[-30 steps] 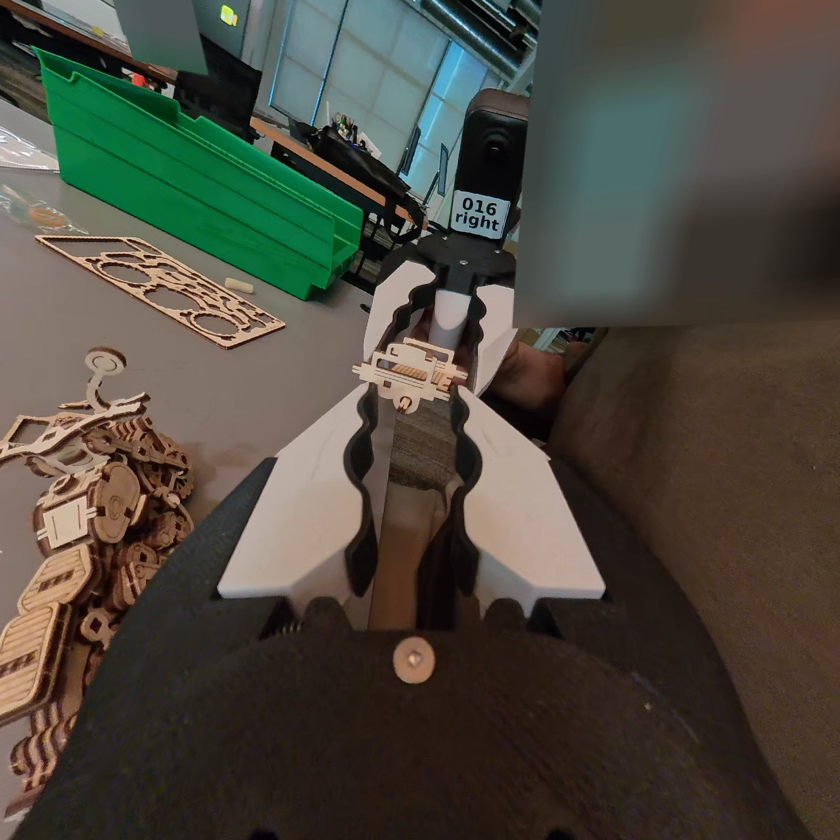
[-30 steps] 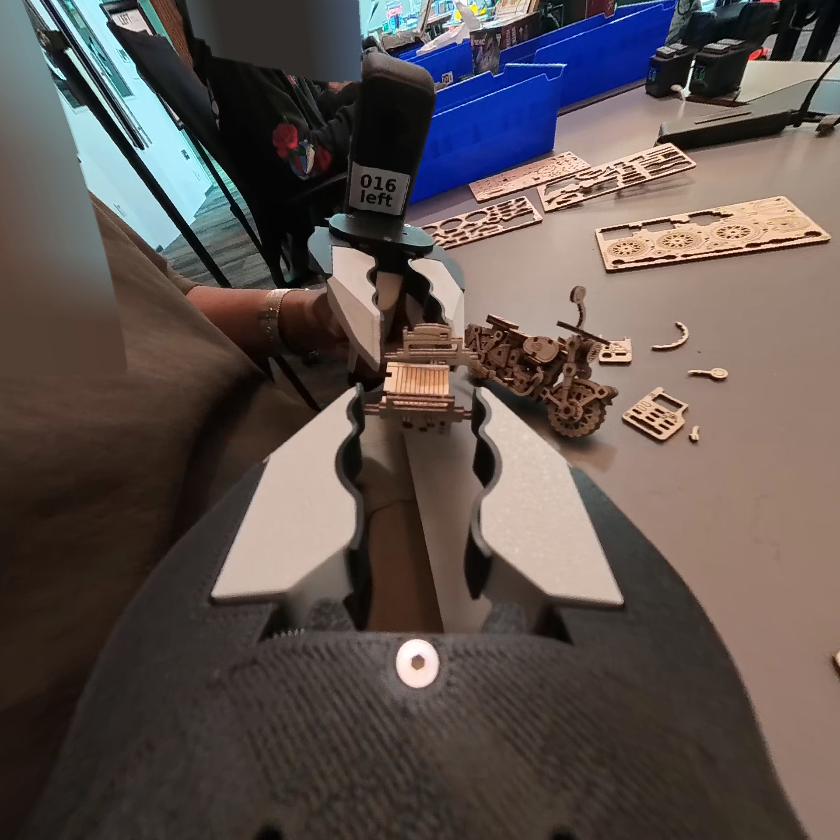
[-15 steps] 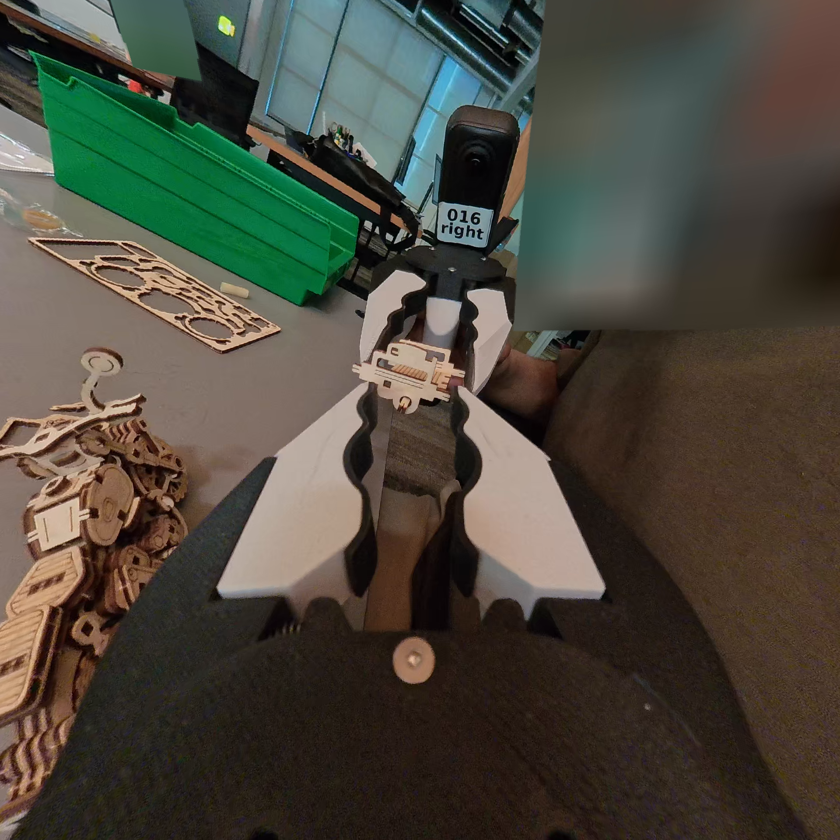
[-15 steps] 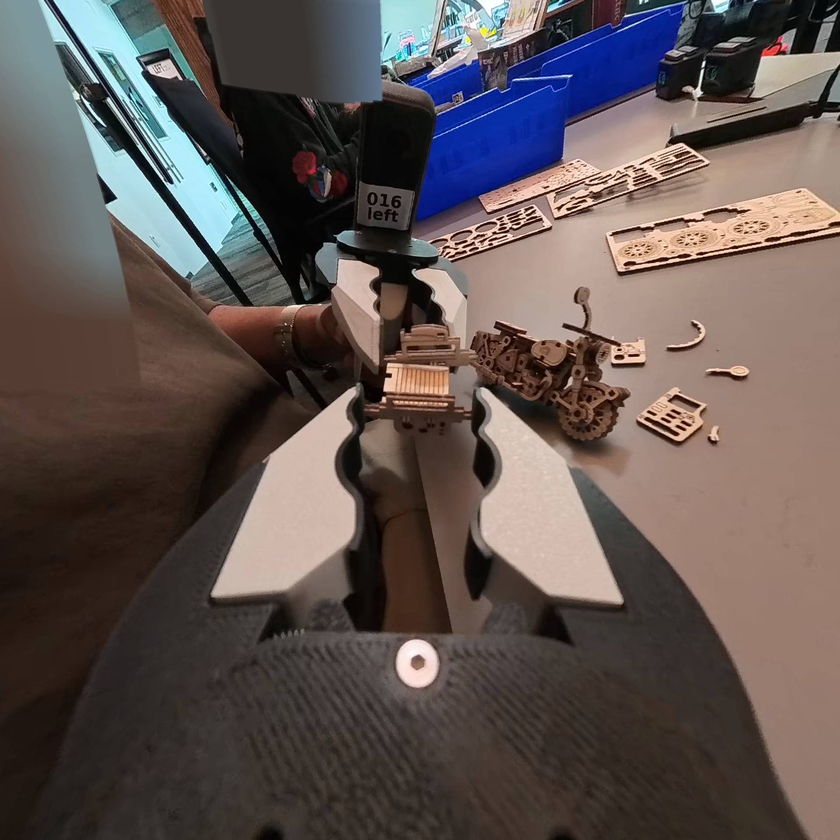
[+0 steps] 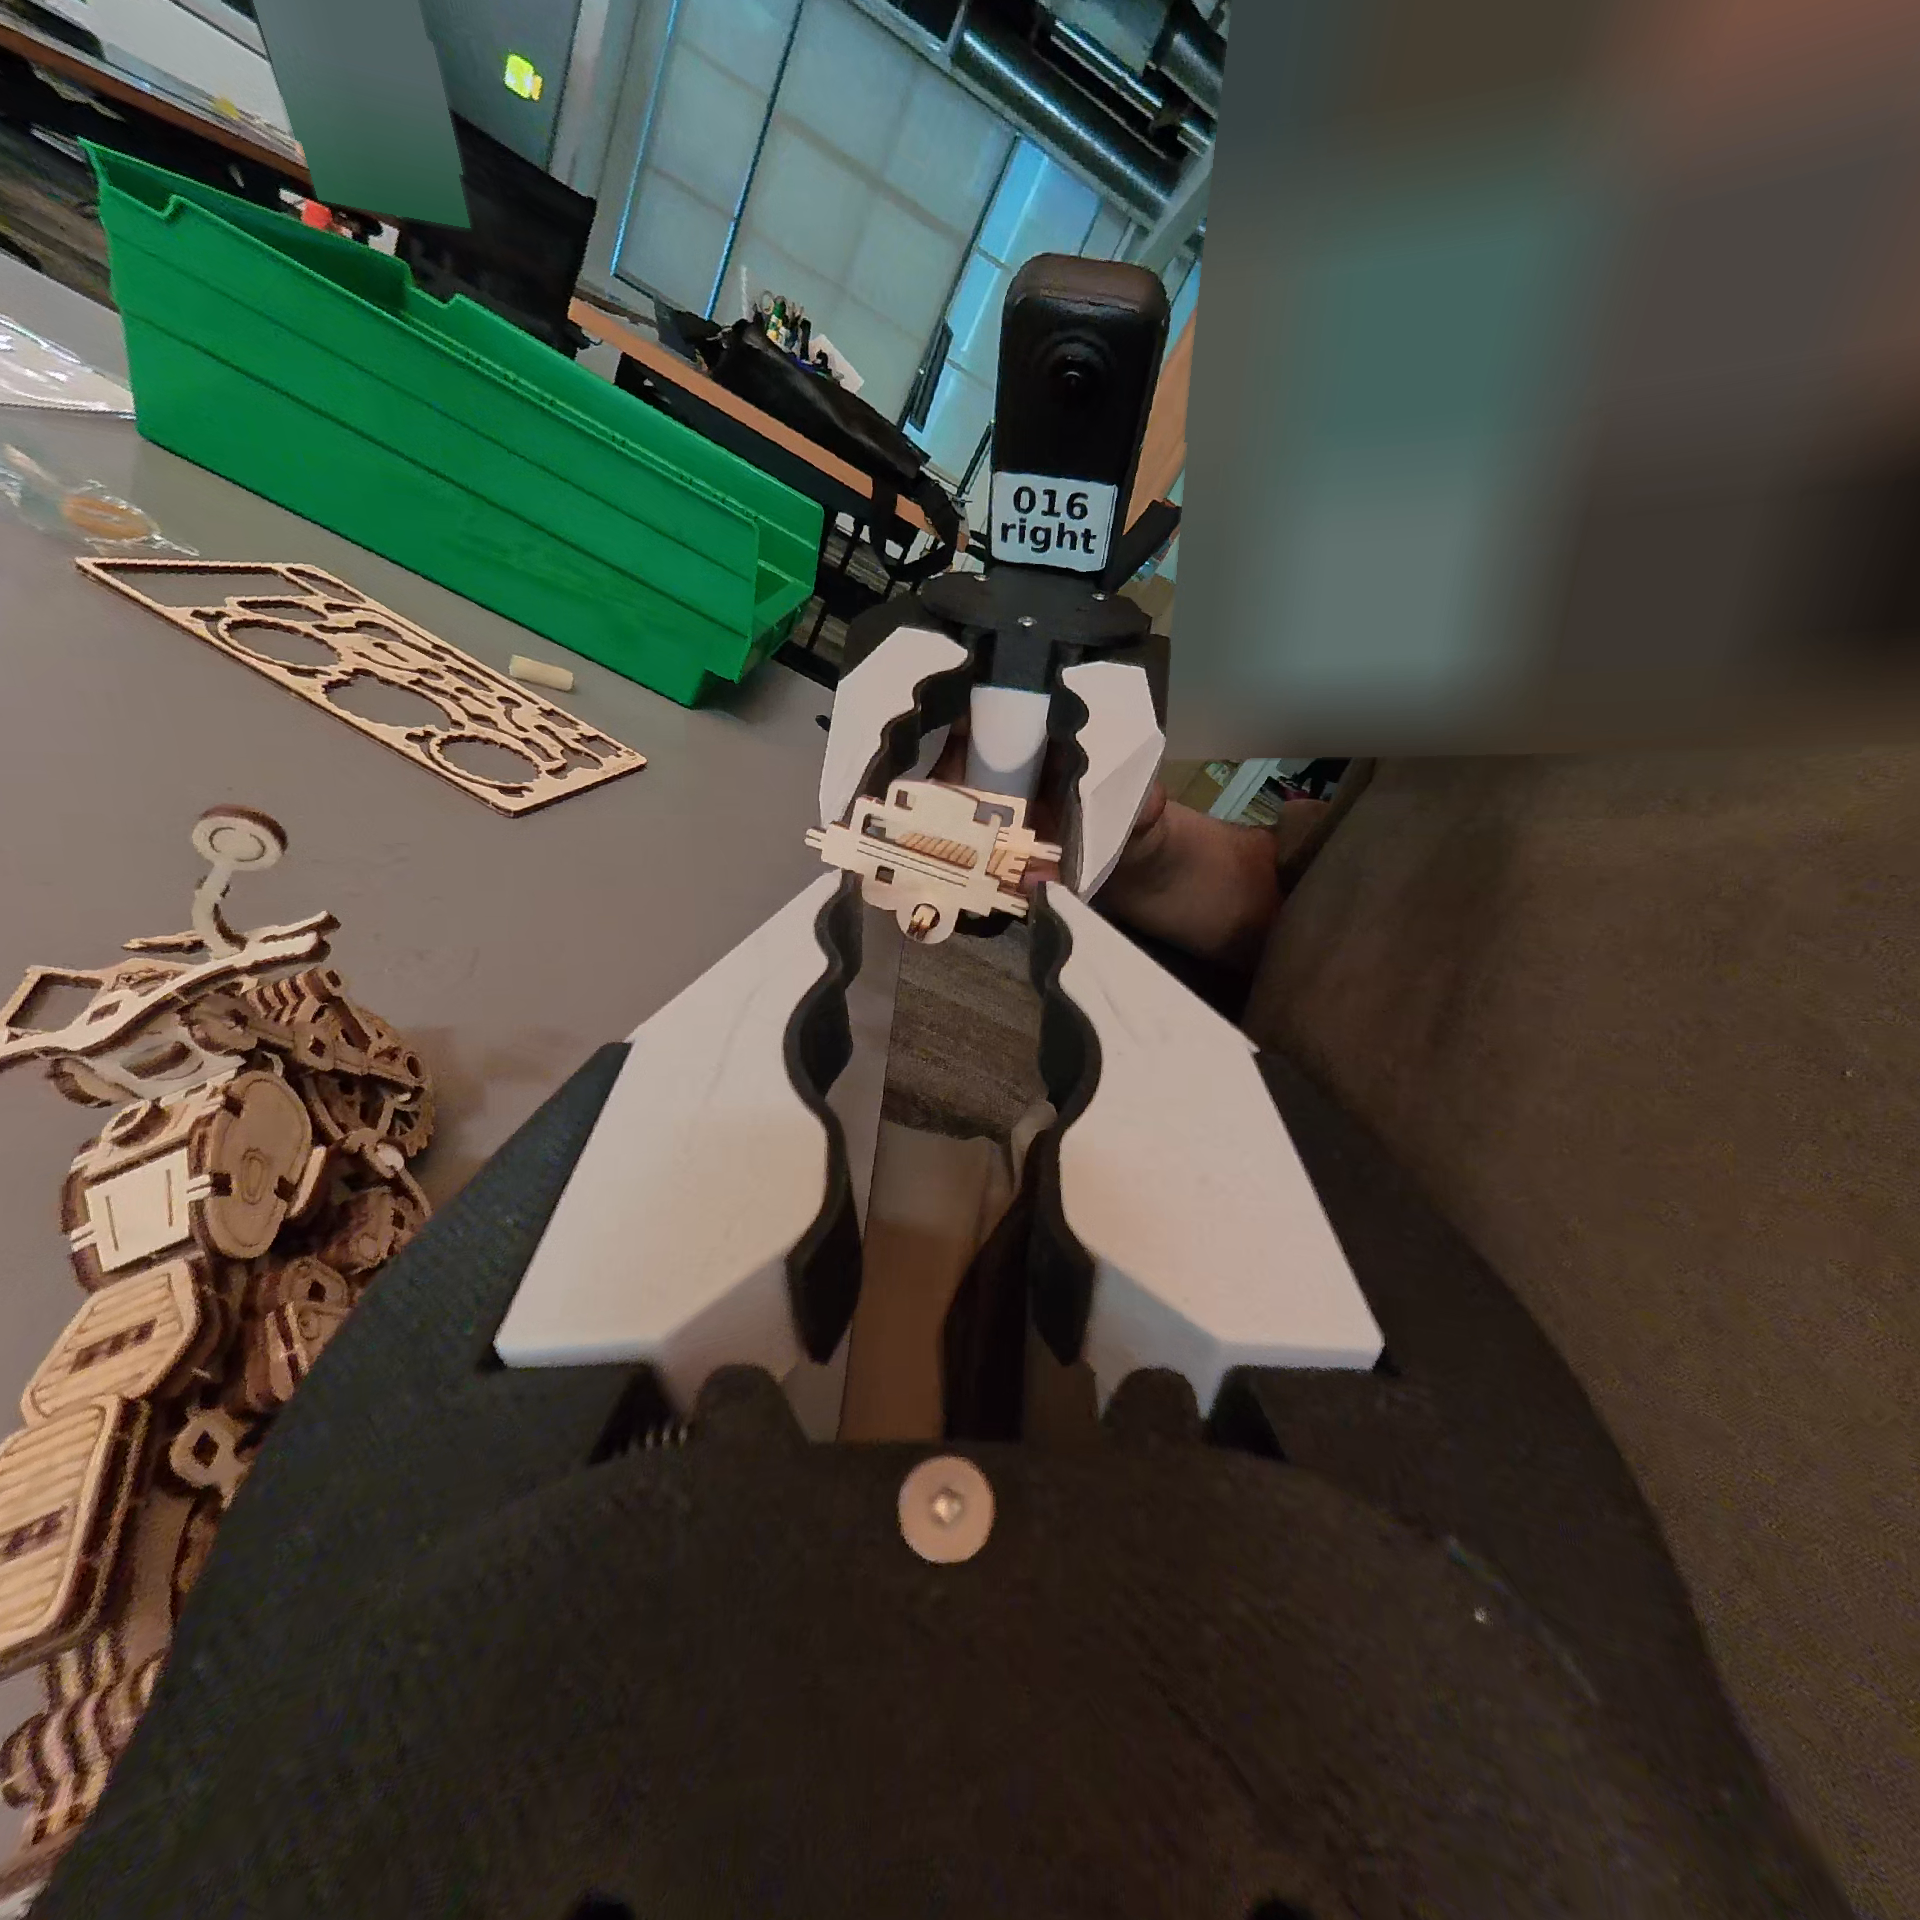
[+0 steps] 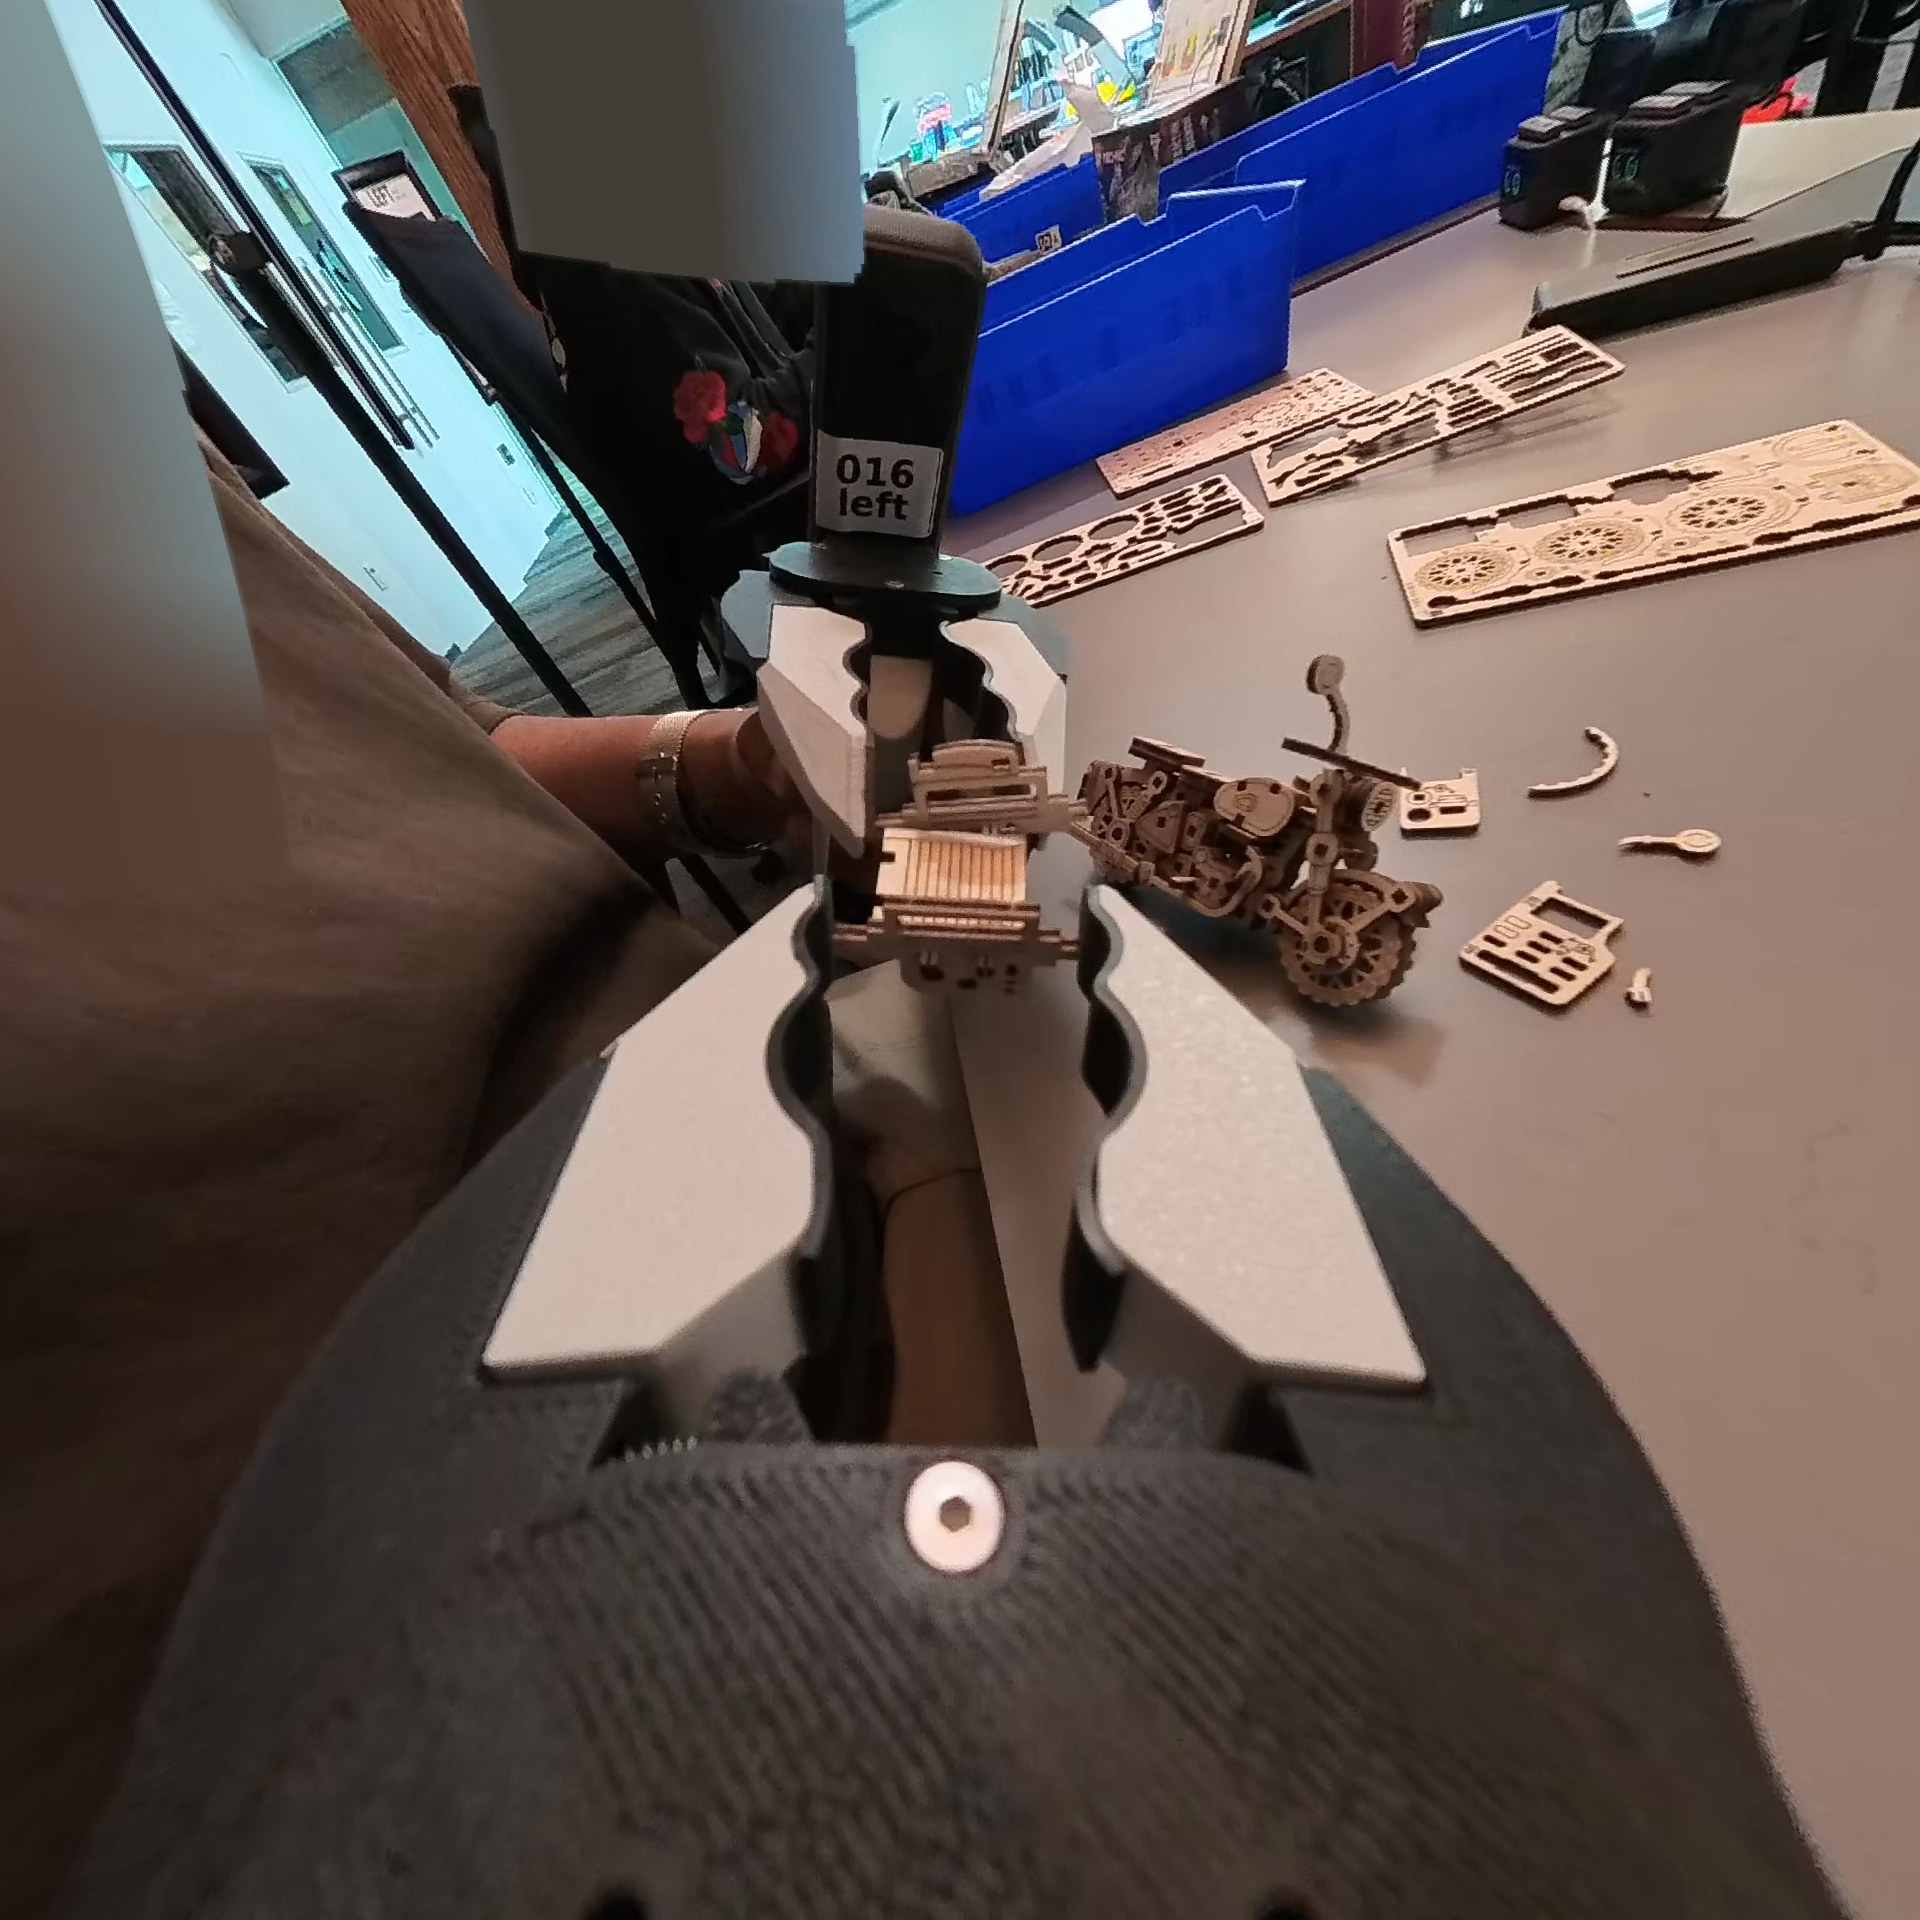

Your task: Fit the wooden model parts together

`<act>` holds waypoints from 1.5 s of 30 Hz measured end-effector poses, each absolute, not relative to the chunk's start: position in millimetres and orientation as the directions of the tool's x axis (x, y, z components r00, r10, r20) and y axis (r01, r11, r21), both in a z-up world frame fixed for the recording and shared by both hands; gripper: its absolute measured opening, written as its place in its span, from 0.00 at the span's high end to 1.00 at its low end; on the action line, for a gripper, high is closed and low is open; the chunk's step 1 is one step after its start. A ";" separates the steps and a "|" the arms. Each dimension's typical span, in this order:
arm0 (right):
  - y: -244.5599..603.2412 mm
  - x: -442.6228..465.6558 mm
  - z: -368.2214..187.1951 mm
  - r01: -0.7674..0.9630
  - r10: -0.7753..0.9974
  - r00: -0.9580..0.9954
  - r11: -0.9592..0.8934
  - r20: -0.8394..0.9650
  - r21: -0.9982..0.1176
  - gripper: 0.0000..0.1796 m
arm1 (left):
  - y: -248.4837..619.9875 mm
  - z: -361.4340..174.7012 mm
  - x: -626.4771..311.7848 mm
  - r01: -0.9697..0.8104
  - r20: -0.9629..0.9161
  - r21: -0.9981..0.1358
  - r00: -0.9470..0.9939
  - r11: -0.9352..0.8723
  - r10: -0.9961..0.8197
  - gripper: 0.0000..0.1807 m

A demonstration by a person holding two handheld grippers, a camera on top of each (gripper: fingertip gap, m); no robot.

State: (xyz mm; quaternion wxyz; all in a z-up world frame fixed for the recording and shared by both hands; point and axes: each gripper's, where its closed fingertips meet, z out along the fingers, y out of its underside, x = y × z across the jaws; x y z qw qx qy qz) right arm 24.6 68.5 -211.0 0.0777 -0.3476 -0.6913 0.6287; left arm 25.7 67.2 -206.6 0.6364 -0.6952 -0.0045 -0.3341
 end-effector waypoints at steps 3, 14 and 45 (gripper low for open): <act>68.9 24.0 -211.9 0.385 0.578 -0.744 -0.037 -0.334 -0.922 0.74 | 67.8 -207.1 24.9 0.441 0.480 -0.877 0.772 -0.192 -0.416 0.83; 74.5 20.5 -211.6 0.373 0.604 -0.731 -0.035 -0.317 -0.927 0.74 | 73.7 -221.4 30.8 0.439 0.518 -0.855 0.761 -0.277 -0.390 0.75; 76.5 18.2 -217.9 0.417 0.579 -0.717 -0.089 -0.388 -0.904 0.74 | 73.8 -217.6 24.1 0.448 0.508 -0.861 0.781 -0.241 -0.364 0.79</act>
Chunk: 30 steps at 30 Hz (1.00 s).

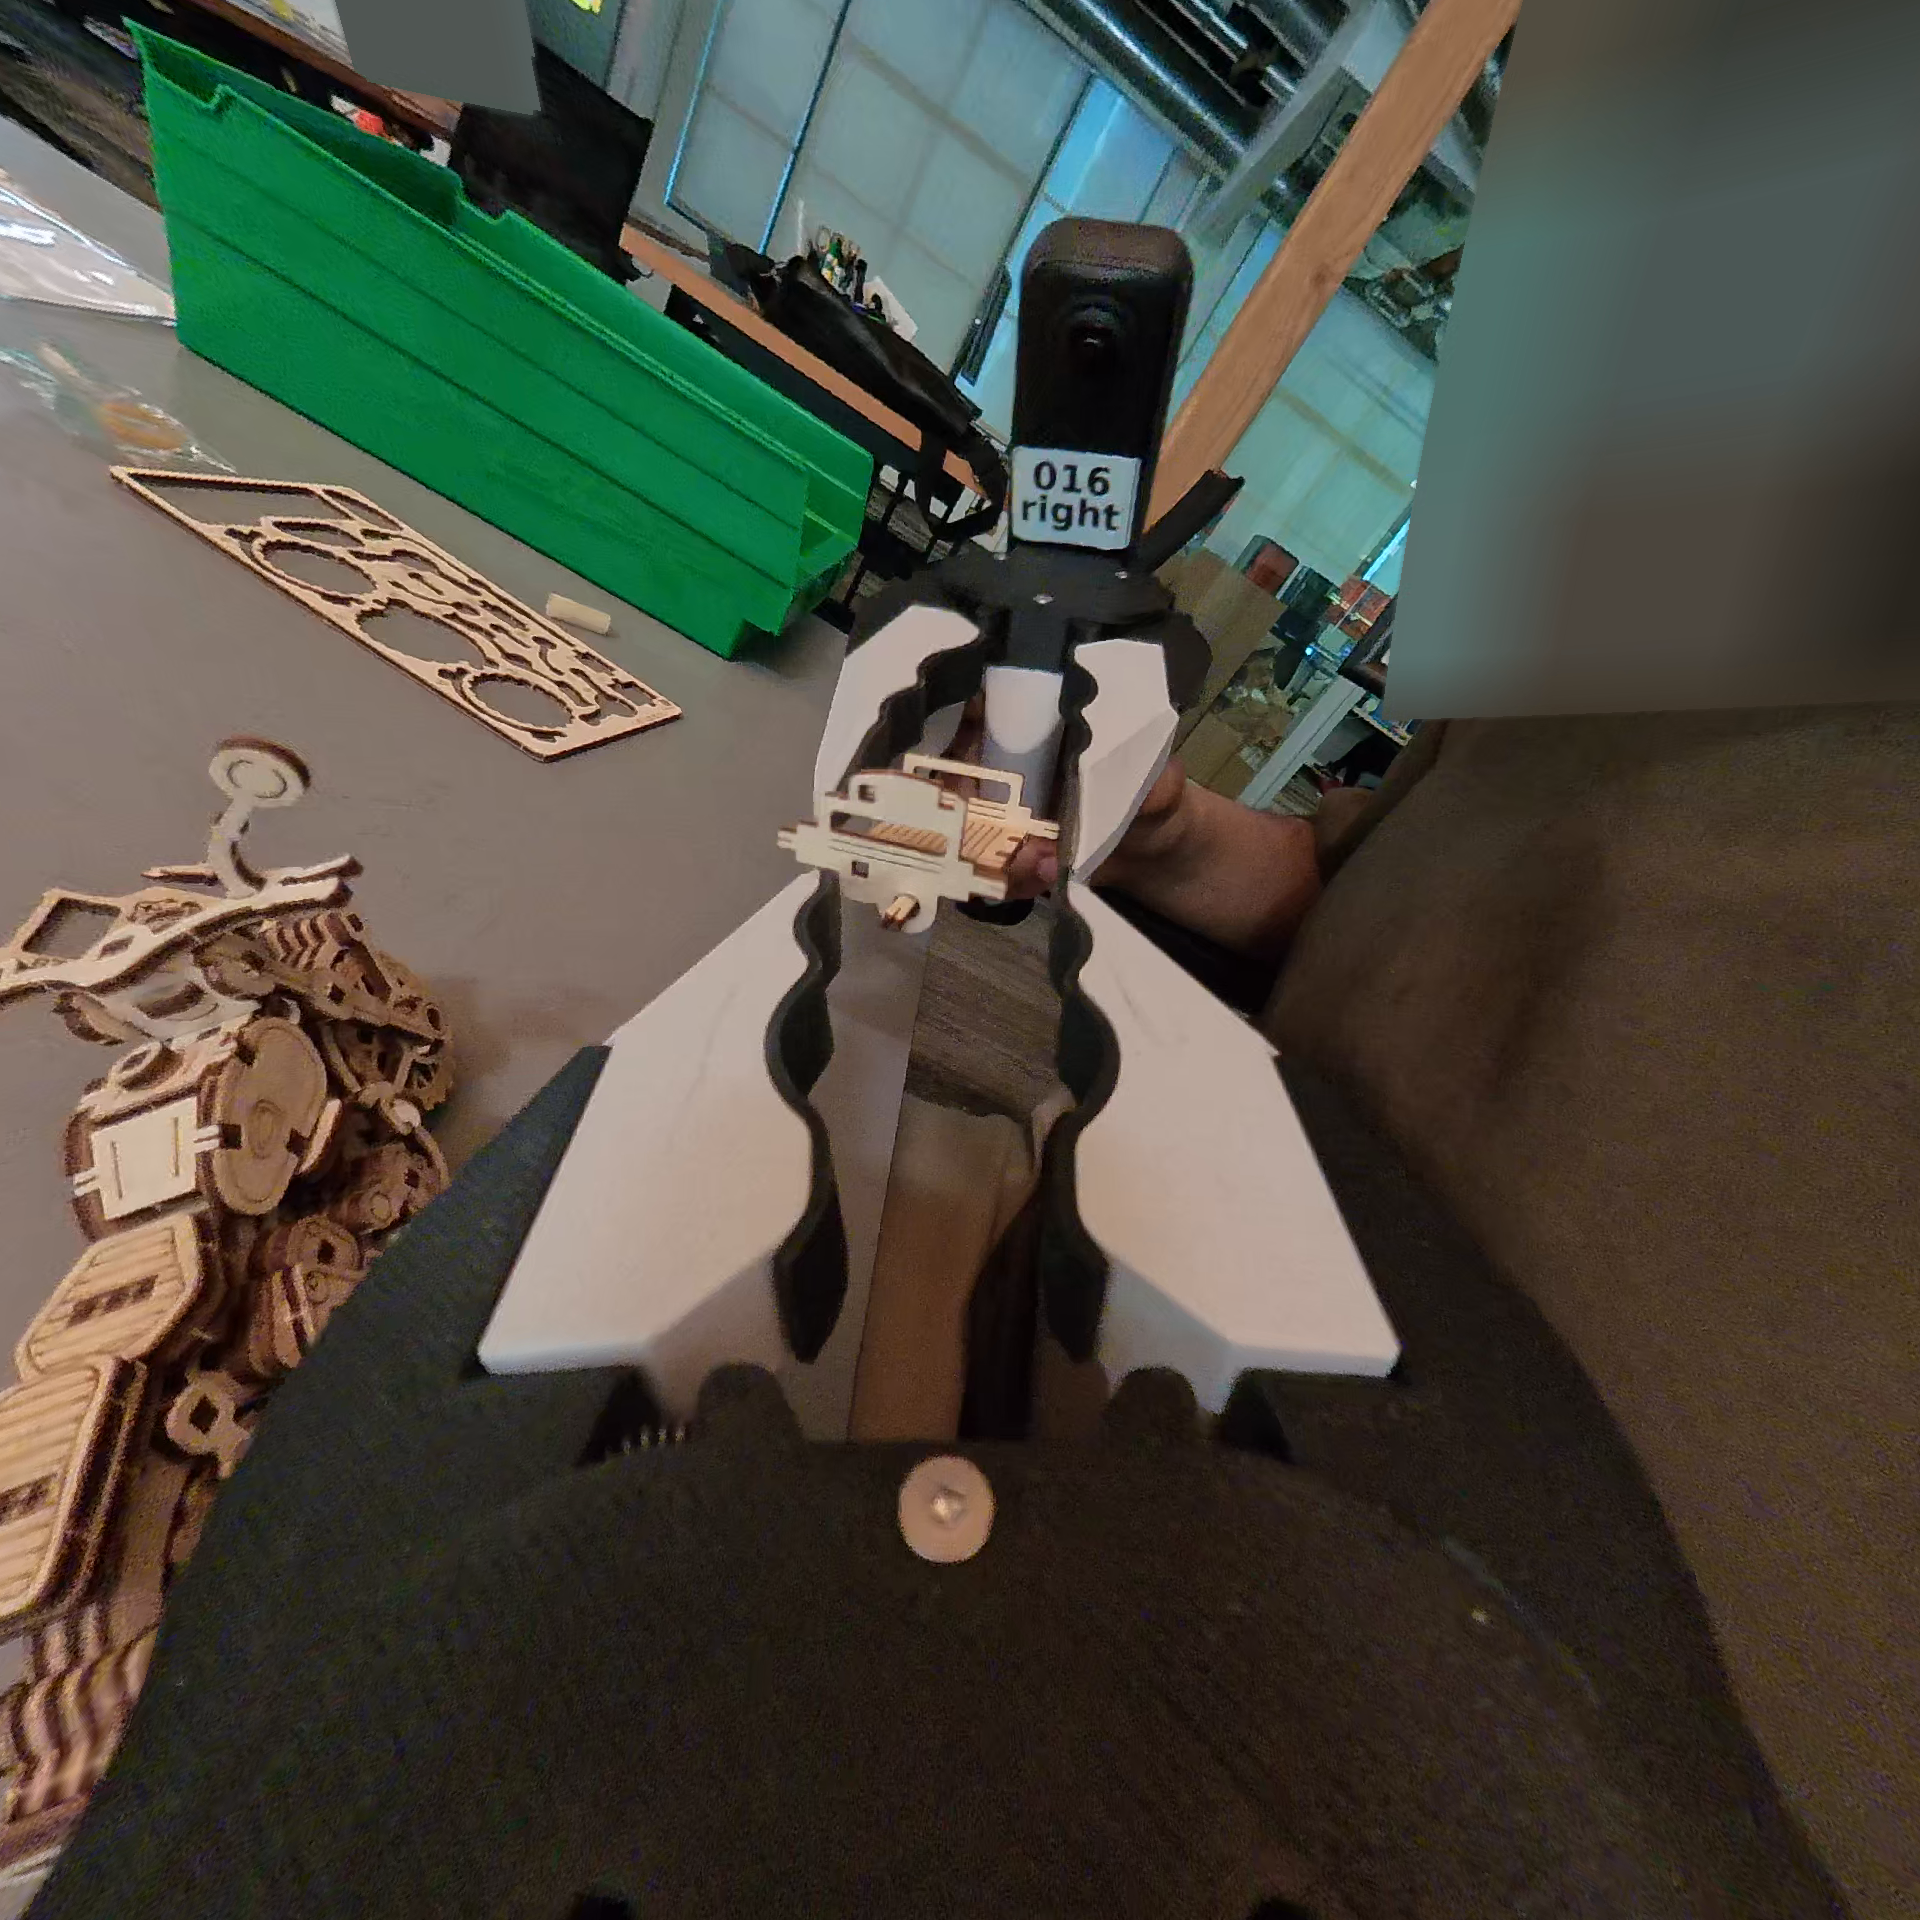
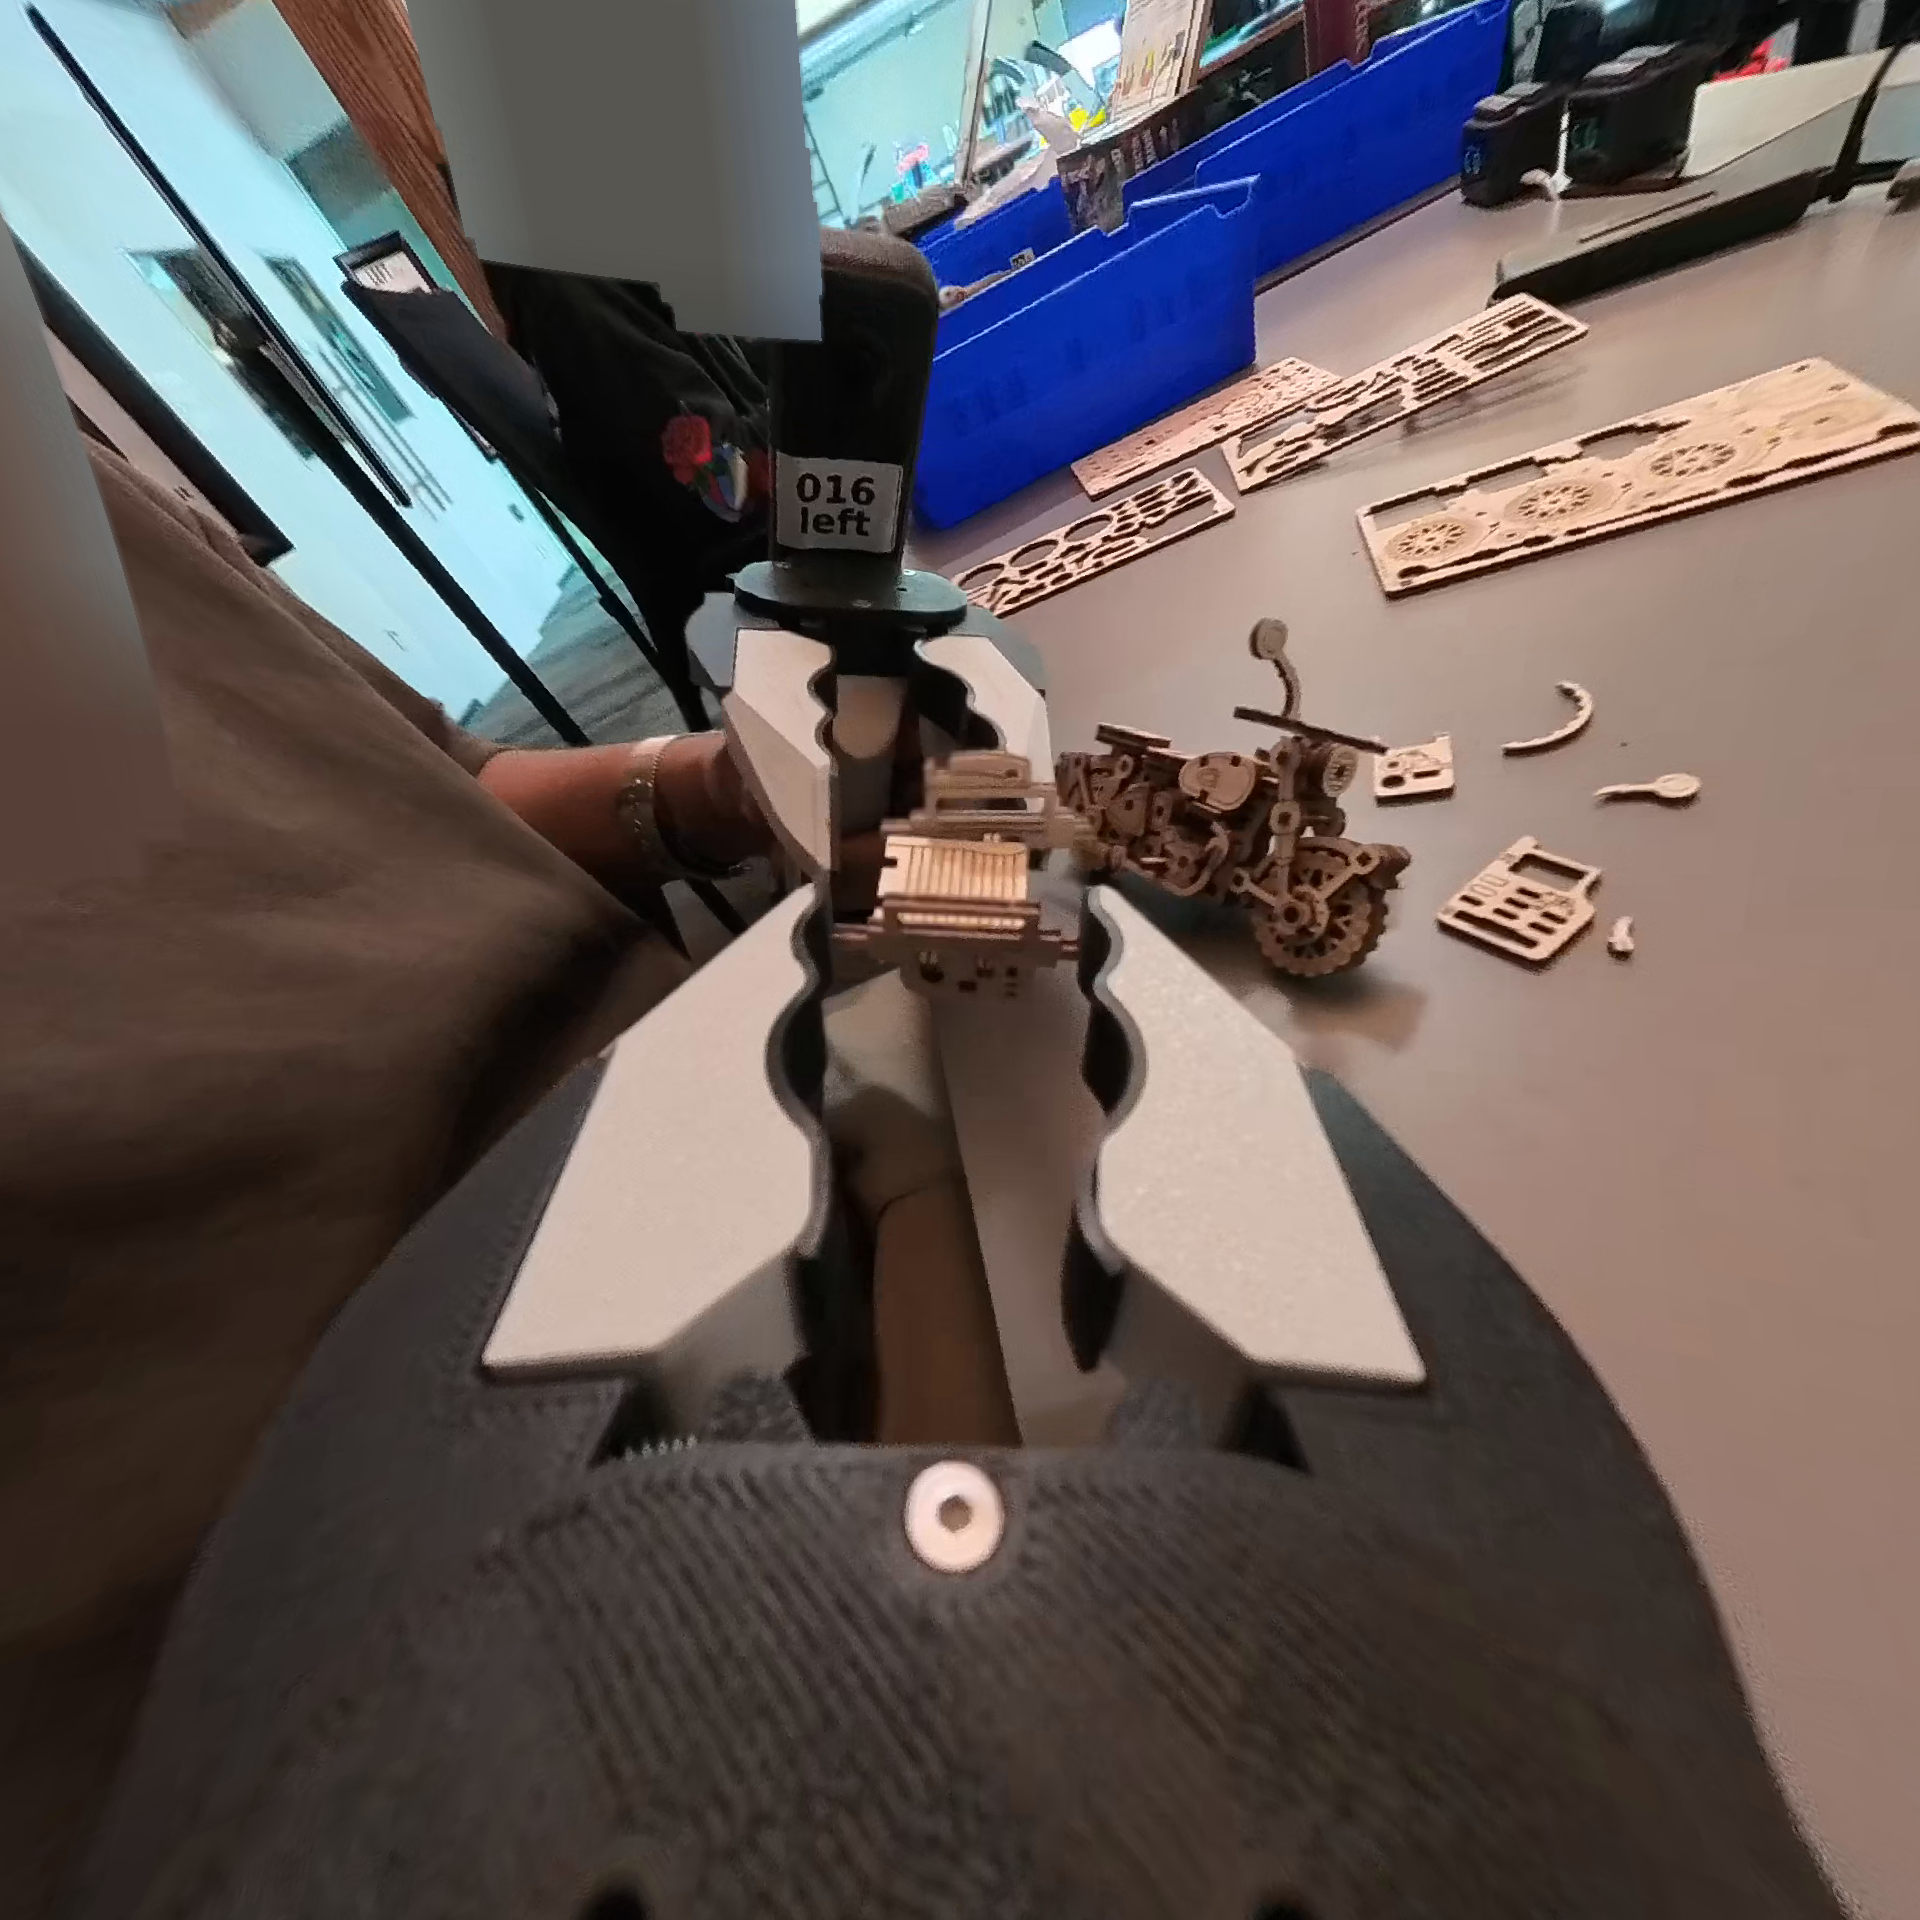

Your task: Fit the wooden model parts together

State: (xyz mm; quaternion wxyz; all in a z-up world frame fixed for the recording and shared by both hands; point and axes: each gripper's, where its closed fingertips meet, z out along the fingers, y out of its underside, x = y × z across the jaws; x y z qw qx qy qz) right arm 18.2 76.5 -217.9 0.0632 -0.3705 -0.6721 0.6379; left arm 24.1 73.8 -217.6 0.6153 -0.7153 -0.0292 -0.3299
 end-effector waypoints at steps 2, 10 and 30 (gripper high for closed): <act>76.4 18.3 -218.1 0.434 0.566 -0.713 -0.107 -0.414 -0.894 0.74 | 73.6 -218.9 24.9 0.442 0.504 -0.863 0.784 -0.245 -0.361 0.79; 76.1 16.2 -223.6 0.462 0.548 -0.707 -0.123 -0.448 -0.879 0.74 | 75.0 -222.2 22.7 0.459 0.526 -0.849 0.776 -0.261 -0.347 0.79; 87.1 3.5 -234.3 0.515 0.529 -0.667 -0.183 -0.526 -0.837 0.74 | 75.0 -216.2 14.1 0.538 0.585 -0.811 0.733 -0.230 -0.347 0.81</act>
